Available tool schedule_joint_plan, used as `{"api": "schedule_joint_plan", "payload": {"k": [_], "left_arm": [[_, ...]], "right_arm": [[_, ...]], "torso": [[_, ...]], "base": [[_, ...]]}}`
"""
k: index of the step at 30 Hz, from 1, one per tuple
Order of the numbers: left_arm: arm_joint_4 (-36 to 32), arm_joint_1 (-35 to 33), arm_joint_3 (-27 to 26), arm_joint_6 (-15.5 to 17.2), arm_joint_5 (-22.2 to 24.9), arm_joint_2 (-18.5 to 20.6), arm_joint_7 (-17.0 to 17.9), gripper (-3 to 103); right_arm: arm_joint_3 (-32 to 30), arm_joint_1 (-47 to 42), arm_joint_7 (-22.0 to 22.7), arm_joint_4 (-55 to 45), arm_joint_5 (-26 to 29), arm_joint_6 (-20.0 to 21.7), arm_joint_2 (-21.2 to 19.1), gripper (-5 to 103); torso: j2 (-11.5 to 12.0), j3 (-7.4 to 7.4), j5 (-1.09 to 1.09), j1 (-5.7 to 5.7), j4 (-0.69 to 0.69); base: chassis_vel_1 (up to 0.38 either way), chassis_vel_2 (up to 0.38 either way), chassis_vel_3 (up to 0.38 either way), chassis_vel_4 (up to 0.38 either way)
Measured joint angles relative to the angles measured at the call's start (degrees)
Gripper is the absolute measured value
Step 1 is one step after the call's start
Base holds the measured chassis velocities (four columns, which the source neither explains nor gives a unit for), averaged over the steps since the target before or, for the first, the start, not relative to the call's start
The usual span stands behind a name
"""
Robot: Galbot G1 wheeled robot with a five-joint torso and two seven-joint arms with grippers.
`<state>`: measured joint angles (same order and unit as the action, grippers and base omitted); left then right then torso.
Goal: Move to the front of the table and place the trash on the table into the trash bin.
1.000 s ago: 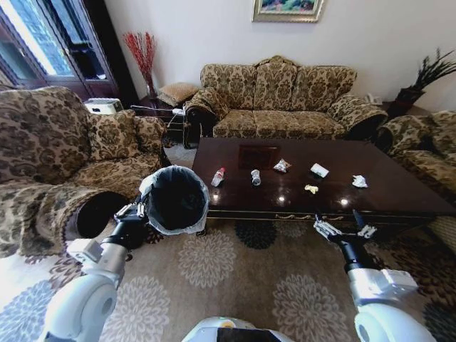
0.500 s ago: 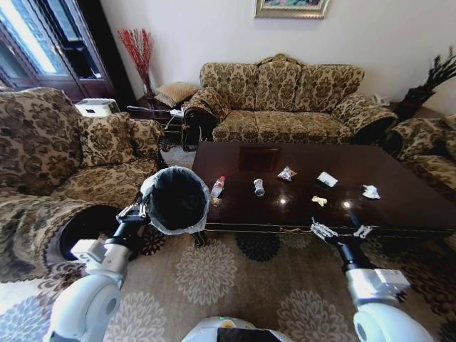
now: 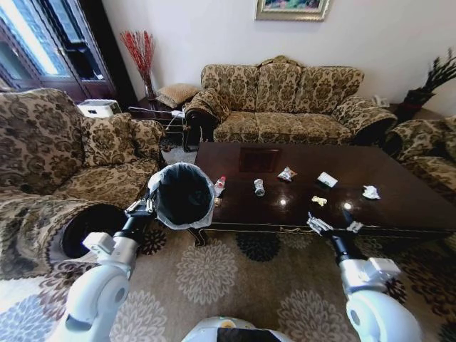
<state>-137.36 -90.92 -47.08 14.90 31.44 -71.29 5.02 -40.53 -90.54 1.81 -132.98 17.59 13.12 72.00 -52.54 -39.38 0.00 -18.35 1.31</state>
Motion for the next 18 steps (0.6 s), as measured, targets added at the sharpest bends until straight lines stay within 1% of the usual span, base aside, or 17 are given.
{"api": "schedule_joint_plan", "payload": {"k": [3, 6, 10, 11, 13, 16, 18], "left_arm": [[0.59, 0.2, -1.2, -0.24, 0.05, 0.24, 0.34, 3], [0.65, 0.34, -1.45, -0.23, 0.23, 0.4, 0.48, 3], [0.65, 0.33, -1.5, -0.5, 0.41, 0.53, 0.58, 3], [0.65, 0.33, -1.5, -0.5, 0.41, 0.53, 0.58, 3], [0.65, 0.08, -1.47, -1.15, 0.49, 0.56, 0.59, 3], [0.93, -0.5, -1.38, -2.56, 0.52, 0.62, -0.09, 3], [0.96, -0.63, -1.35, -2.68, 0.5, 0.66, -0.27, 3]], "right_arm": [[2.27, 2.58, -0.08, 3.08, 1.61, 0.09, -2.23, 100], [3.38, 4.1, 0.1, 5.12, 2.31, 0.08, -3.42, 100], [6.5, 7.85, 1.69, 8.61, 3.67, 0.07, -5.17, 100], [6.5, 7.85, 1.69, 8.61, 3.67, 0.07, -5.17, 100], [8.99, 10.52, 2.74, 10.63, 3.82, 0.09, -5.53, 100], [13.35, 15.57, 4.37, 14.02, 4.32, 0.74, -5.4, 100], [13.8, 16.21, 4.45, 14.39, 4.35, 0.76, -5.29, 100]], "torso": [[0.0, 0.0, 0.0, 0.01, 0.0], [0.0, 0.0, -0.01, 0.0, -0.02], [0.0, 0.0, -0.01, 0.0, -0.02], [0.0, 0.0, -0.01, 0.0, -0.02], [0.0, 0.0, 0.0, 0.0, 0.01], [0.0, 0.0, 0.0, 0.0, 0.01], [0.0, 0.0, 0.0, 0.0, 0.0]], "base": [[0.061, 0.075, 0.063, 0.062], [0.073, 0.083, 0.074, 0.074], [0.074, 0.088, 0.094, 0.076], [0.081, 0.085, 0.081, 0.088], [0.064, 0.074, 0.063, 0.082], [0.028, 0.023, 0.043, 0.028], [0.0, 0.0, 0.0, 0.0]]}}
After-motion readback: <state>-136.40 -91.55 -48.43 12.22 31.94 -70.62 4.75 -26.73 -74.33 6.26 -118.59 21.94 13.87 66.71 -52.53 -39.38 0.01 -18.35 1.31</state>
